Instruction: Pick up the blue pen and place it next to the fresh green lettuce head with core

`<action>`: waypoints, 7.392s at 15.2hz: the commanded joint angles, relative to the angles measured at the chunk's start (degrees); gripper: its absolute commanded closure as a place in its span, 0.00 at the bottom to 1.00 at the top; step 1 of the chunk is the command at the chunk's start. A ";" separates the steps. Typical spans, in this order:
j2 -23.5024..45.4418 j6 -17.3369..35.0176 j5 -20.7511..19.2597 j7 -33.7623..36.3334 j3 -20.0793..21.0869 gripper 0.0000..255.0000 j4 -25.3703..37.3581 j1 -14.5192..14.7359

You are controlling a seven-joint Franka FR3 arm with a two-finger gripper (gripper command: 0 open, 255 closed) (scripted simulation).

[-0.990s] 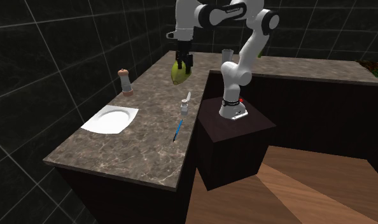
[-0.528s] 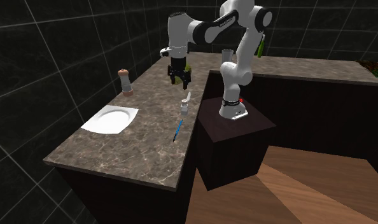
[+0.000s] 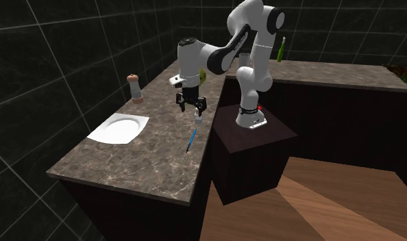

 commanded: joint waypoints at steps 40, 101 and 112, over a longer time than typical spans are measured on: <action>6.04 1.90 -2.65 -5.59 2.50 1.00 2.42 2.44; -5.08 -15.17 -8.07 -43.91 -21.61 1.00 12.02 -12.23; -4.20 -6.71 -8.39 -43.21 -22.11 1.00 4.41 -12.44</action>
